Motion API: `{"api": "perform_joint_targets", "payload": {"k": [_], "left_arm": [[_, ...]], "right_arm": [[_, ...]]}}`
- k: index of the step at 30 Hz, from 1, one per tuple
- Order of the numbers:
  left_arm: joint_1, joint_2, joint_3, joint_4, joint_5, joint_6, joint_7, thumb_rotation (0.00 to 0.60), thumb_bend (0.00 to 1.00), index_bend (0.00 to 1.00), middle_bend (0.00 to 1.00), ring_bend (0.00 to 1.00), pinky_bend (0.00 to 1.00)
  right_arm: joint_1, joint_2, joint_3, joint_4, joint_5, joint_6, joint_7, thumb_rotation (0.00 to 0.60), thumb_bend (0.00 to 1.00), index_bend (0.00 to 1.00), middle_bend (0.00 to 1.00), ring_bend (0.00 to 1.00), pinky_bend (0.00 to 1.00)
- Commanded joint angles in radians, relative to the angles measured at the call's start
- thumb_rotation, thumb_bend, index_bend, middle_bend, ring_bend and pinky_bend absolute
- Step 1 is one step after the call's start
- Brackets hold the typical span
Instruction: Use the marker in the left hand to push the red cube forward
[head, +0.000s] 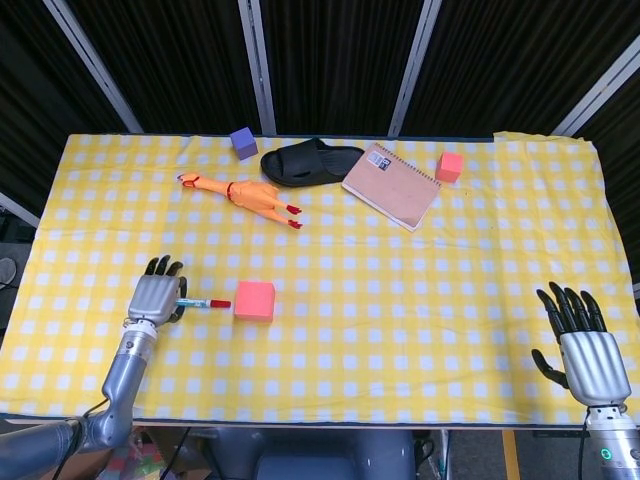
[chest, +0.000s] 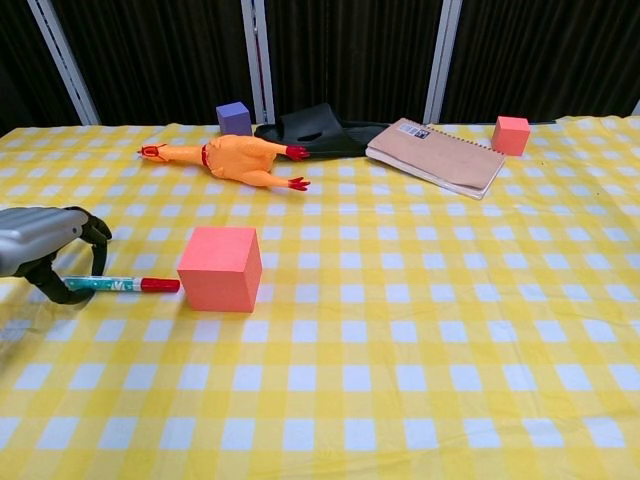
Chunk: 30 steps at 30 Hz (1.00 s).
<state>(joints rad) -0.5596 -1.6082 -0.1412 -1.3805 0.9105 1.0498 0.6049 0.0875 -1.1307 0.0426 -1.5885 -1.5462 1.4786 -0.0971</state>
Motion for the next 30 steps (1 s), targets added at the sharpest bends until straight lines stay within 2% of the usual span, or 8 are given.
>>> {"api": "perform_joint_targets", "payload": {"k": [1, 14, 23, 30], "left_arm": [[0.01, 0.008, -0.006, -0.025, -0.007, 0.022, -0.012, 0.6, 0.46, 0.61, 0.14, 0.0, 0.03], [0.01, 0.021, -0.011, -0.089, -0.057, 0.053, 0.022, 0.6, 0.46, 0.61, 0.14, 0.0, 0.03], [-0.028, -0.023, -0.031, -0.101, -0.088, 0.057, 0.059, 0.6, 0.46, 0.61, 0.14, 0.0, 0.03], [-0.072, -0.073, -0.061, -0.094, -0.152, 0.061, 0.11, 0.6, 0.46, 0.61, 0.14, 0.0, 0.03]], "right_arm": [[0.0, 0.0, 0.0, 0.0, 0.0, 0.0, -0.001, 0.6, 0.36, 0.0, 0.0, 0.0, 0.0], [-0.001, 0.0, 0.001, -0.005, 0.006, -0.001, 0.001, 0.6, 0.35, 0.0, 0.0, 0.0, 0.0], [-0.001, 0.003, 0.002, -0.009, 0.011, -0.005, 0.006, 0.6, 0.35, 0.0, 0.0, 0.0, 0.0], [-0.001, 0.004, 0.001, -0.009, 0.009, -0.004, 0.01, 0.6, 0.35, 0.0, 0.0, 0.0, 0.0]]}}
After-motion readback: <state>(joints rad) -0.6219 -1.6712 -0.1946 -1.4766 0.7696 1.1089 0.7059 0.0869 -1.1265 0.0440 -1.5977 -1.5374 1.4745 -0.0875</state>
